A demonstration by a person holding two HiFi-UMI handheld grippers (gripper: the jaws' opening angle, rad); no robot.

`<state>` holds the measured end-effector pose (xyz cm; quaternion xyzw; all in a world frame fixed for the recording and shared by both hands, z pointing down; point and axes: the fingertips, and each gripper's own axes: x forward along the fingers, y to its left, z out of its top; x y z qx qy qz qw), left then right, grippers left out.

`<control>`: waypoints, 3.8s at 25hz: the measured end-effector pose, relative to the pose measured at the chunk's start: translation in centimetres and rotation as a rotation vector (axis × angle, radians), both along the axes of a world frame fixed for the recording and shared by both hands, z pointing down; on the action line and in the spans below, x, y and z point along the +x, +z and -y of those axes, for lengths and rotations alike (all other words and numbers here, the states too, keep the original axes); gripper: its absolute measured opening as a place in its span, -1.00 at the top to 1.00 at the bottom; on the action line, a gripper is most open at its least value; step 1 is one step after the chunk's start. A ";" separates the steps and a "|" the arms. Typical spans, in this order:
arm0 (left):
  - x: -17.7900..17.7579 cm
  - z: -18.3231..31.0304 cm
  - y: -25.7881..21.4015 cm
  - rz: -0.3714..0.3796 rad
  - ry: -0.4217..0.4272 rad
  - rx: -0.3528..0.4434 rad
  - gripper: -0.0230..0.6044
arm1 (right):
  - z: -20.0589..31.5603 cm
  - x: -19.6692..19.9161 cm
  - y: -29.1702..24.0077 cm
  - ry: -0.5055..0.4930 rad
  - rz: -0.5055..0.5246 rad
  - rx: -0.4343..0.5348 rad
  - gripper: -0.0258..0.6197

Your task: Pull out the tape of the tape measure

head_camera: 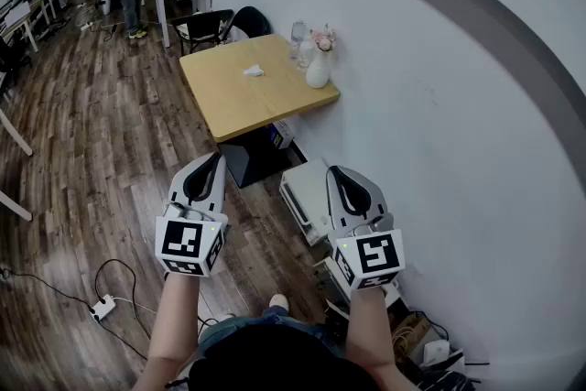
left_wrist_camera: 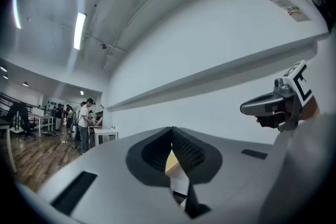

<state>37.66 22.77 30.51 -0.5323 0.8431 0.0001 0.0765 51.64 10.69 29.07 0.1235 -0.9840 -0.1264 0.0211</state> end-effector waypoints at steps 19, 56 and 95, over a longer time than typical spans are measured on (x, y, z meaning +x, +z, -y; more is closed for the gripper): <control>1.9 6.8 1.1 -0.110 -0.006 -0.007 -0.30 | 7.5 1.4 1.3 -0.060 -0.001 -0.140 -0.09; -34.0 17.3 3.3 -0.150 0.082 -0.063 -0.57 | 18.9 -30.2 3.5 0.171 0.031 -0.254 -0.09; -48.6 38.8 19.5 -0.264 0.447 -0.424 -0.44 | 30.3 -46.8 16.3 0.297 -0.137 -0.387 0.05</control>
